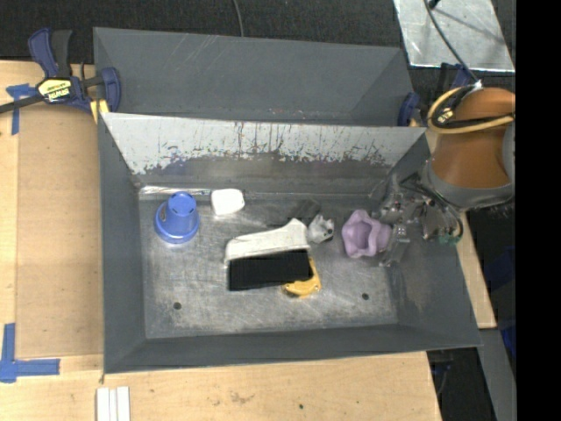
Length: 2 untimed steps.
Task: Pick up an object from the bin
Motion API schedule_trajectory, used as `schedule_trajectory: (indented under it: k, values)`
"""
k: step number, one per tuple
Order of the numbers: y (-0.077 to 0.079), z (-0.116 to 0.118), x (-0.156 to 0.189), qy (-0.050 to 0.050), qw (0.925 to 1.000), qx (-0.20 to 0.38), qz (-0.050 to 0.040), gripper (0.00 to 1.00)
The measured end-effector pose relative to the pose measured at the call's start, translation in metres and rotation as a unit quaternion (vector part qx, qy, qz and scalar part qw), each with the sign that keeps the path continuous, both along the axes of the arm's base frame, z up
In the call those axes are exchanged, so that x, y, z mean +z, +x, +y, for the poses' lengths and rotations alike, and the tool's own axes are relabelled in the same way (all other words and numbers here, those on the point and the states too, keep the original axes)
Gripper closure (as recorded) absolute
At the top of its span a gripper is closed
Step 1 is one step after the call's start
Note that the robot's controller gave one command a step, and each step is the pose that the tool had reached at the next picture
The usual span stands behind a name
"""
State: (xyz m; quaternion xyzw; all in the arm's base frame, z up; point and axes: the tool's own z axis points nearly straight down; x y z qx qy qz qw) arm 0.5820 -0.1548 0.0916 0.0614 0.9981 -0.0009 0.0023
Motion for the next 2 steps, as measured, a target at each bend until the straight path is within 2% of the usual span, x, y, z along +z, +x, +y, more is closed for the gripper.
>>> schedule_trajectory:
  k: [2]
  values:
    - [0.0004,-0.0001,0.0151,0.0,1.0,0.0,-0.0002,1.0]
